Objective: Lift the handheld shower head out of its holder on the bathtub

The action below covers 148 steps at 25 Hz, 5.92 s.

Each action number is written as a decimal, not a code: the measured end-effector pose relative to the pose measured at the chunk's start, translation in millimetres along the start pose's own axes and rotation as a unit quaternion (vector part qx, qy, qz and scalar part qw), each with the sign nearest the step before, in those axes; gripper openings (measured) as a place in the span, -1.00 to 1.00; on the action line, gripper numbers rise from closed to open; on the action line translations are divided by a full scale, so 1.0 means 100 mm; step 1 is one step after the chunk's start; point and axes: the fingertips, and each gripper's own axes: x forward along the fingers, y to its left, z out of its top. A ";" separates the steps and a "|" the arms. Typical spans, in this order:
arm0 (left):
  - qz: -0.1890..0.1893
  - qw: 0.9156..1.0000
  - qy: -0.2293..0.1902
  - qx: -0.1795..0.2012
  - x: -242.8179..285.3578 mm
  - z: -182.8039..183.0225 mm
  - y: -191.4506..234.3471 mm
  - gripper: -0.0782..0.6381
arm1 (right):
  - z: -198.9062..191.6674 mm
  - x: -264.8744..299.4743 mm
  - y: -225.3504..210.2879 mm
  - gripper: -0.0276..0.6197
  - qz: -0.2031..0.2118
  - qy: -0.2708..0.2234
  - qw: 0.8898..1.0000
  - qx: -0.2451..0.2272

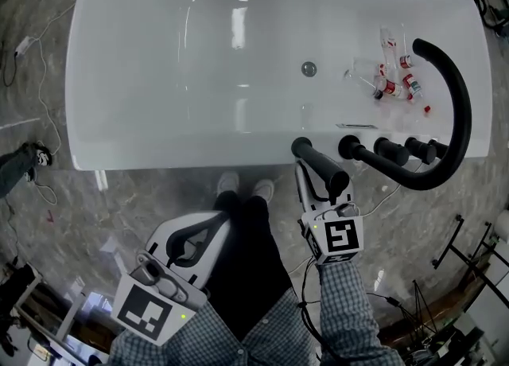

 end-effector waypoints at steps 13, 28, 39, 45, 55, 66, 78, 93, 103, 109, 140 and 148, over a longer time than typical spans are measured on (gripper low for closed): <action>0.005 1.000 0.008 -0.012 0.15 -0.08 0.17 -0.76 | 0.03 0.39 -0.02 -0.45 0.014 -0.009 1.000 -0.024; 0.012 1.000 0.003 -0.017 0.10 -0.04 0.21 -0.76 | 0.14 0.35 0.00 -0.50 -0.001 -0.013 0.999 -0.051; 0.009 1.000 -0.020 0.000 -0.04 0.35 0.07 -0.76 | 0.51 0.04 0.03 -0.50 -0.009 -0.019 0.999 -0.047; 0.010 0.999 -0.033 0.008 -0.16 0.58 -0.01 -0.76 | 0.75 -0.16 0.07 -0.50 -0.011 -0.021 0.999 -0.049; 0.004 0.998 -0.052 0.023 -0.39 0.97 -0.26 -0.76 | 1.22 -0.58 0.12 -0.50 -0.017 -0.025 0.998 -0.049; -0.003 0.996 -0.073 0.048 -0.66 1.45 -0.58 -0.76 | 1.79 -1.08 0.14 -0.50 -0.028 -0.044 0.998 -0.038; -0.010 0.993 -0.087 0.074 -0.97 1.81 -0.98 -0.76 | 2.29 -1.71 0.20 -0.50 -0.034 -0.079 0.996 -0.038; -0.010 0.989 -0.110 0.100 -1.28 2.05 -1.29 -0.76 | 2.67 -2.40 0.35 -0.50 -0.046 -0.106 0.993 -0.039; -0.027 0.983 -0.135 0.122 -1.41 2.30 -1.46 -0.76 | 2.94 -2.84 0.43 -0.50 -0.063 -0.132 0.988 -0.056; -0.037 0.981 -0.138 0.135 -1.43 2.37 -1.56 -0.76 | 3.00 -3.08 0.50 -0.50 -0.068 -0.145 0.985 -0.060; -0.054 0.980 -0.125 0.142 -1.47 2.29 -1.62 -0.76 | 2.96 -3.26 0.67 -0.50 -0.073 -0.150 0.984 -0.054; -0.052 0.981 -0.125 0.141 -1.48 2.25 -1.60 -0.76 | 2.95 -3.24 0.70 -0.50 -0.070 -0.154 0.984 -0.062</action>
